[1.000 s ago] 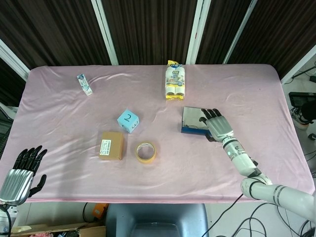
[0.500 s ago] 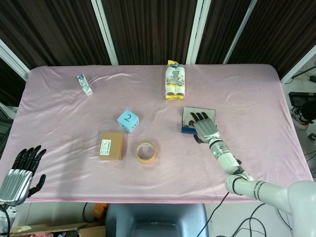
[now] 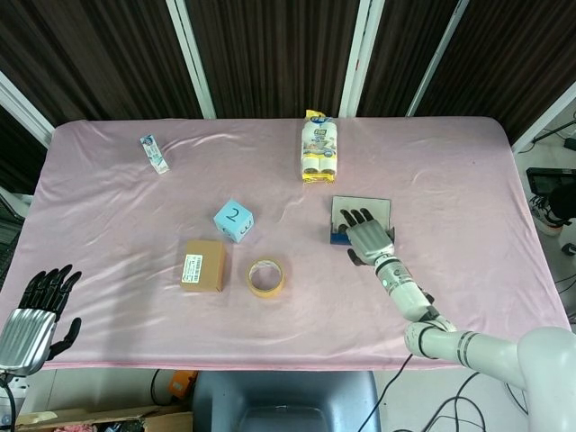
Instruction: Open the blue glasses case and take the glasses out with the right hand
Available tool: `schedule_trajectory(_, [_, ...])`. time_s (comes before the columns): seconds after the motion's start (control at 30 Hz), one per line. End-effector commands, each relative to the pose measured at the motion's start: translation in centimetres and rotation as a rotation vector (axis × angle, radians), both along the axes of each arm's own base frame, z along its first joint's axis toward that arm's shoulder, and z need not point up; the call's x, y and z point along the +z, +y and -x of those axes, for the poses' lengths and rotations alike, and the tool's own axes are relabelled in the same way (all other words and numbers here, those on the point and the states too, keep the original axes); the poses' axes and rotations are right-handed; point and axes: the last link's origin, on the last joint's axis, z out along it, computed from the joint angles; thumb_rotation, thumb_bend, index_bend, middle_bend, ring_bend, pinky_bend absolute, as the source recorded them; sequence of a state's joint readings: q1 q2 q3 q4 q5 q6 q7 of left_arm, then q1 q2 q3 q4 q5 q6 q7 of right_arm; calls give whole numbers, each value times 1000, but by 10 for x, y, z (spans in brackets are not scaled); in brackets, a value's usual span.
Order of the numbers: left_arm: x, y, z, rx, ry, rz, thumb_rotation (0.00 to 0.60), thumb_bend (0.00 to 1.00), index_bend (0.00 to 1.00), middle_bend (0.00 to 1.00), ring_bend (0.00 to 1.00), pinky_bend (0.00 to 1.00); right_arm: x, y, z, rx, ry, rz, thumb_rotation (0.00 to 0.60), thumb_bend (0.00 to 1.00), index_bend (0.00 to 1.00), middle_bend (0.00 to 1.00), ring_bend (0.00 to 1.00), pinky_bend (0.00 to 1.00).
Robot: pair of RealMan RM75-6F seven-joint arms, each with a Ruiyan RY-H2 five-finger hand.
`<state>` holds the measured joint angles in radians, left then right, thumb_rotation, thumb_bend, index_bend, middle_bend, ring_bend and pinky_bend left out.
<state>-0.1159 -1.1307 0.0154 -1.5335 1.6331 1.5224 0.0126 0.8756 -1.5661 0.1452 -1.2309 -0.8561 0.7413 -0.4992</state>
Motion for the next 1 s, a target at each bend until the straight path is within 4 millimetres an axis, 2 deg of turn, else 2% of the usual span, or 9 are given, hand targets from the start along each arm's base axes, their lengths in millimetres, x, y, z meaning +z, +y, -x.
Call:
schedule_trajectory(0.03, [1,0,0,0,-2,-2,600,421,0,0,0,40,-3,0,-3,4,-1,-4,600,604,403,122,0,0])
schedule_trajectory(0.27, [2,-1,0,-2,-4,-5,600,422,0,0,0,41,-11,8,-13,37,6,-33,600,605,403,122,0,0])
schedule_trajectory(0.57, [2,-1,0,-6,-5,-6,600,423,0,0,0,41,-9,46,-10,124,48,-117,600,608,402,122,0,0])
schedule_trajectory(1.0, [-3,-3,-3,-17,8,9,600,422,0,0,0,41,24,96,32,130,121,-173,600,621,402,122,0,0])
